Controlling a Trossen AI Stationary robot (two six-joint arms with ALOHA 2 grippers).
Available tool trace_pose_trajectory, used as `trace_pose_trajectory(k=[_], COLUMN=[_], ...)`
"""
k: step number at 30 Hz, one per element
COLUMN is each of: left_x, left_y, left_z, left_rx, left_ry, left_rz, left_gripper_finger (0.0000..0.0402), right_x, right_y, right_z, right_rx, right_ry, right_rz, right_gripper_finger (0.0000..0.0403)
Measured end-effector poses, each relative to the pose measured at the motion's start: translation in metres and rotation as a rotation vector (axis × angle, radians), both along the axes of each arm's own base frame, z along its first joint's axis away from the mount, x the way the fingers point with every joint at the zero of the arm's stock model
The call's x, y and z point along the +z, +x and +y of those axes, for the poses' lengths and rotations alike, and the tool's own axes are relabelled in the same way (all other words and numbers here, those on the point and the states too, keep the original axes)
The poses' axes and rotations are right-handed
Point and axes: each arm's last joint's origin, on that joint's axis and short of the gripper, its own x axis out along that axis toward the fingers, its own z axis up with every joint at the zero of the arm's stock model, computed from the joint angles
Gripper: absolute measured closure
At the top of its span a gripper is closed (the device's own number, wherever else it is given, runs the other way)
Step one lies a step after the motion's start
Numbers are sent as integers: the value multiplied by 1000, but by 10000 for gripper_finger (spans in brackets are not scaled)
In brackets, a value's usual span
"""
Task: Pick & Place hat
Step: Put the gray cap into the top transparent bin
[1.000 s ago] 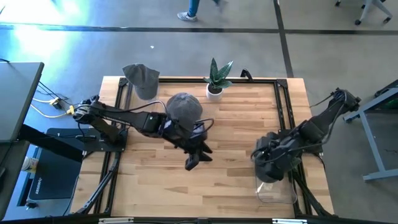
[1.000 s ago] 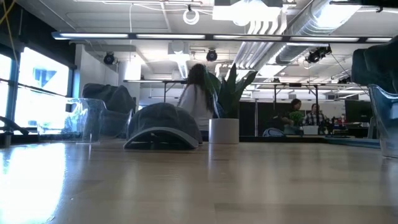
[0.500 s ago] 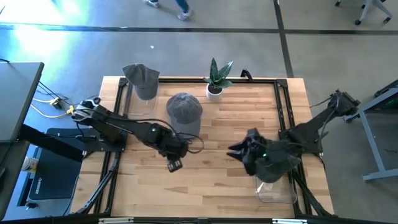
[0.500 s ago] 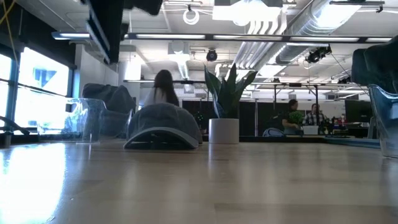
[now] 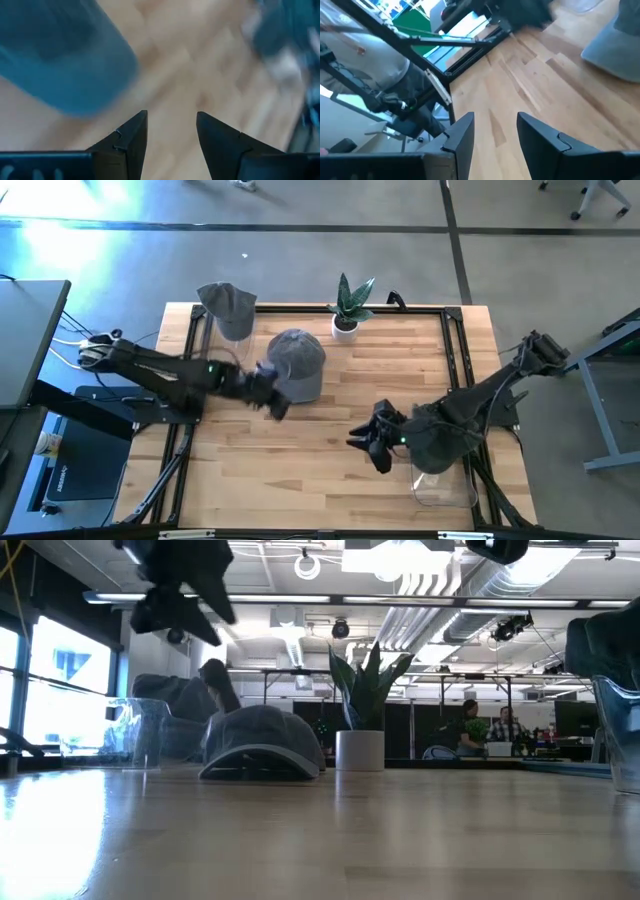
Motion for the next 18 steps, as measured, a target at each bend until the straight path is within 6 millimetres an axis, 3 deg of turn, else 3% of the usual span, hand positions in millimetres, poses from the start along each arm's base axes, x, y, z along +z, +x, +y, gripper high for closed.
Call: trace_pose_trajectory(k=[6, 10, 13, 18], left_x=[2, -11, -7, -17], left_y=[8, 15, 14, 8], left_z=[74, 121, 153, 193], left_rx=[107, 99, 95, 131], left_ry=[40, 75, 90, 98], left_rz=[-13, -6, -98, -119], left_gripper_finger=[237, 228, 200, 126], right_x=[4, 4, 5, 8], right_y=[6, 13, 15, 12], right_z=[-19, -38, -55, -83], right_rx=[67, 138, 170, 195], right_ry=[-84, -141, -169, -229], right_rz=[4, 26, 42, 80], right_gripper_finger=[259, 259, 259, 259])
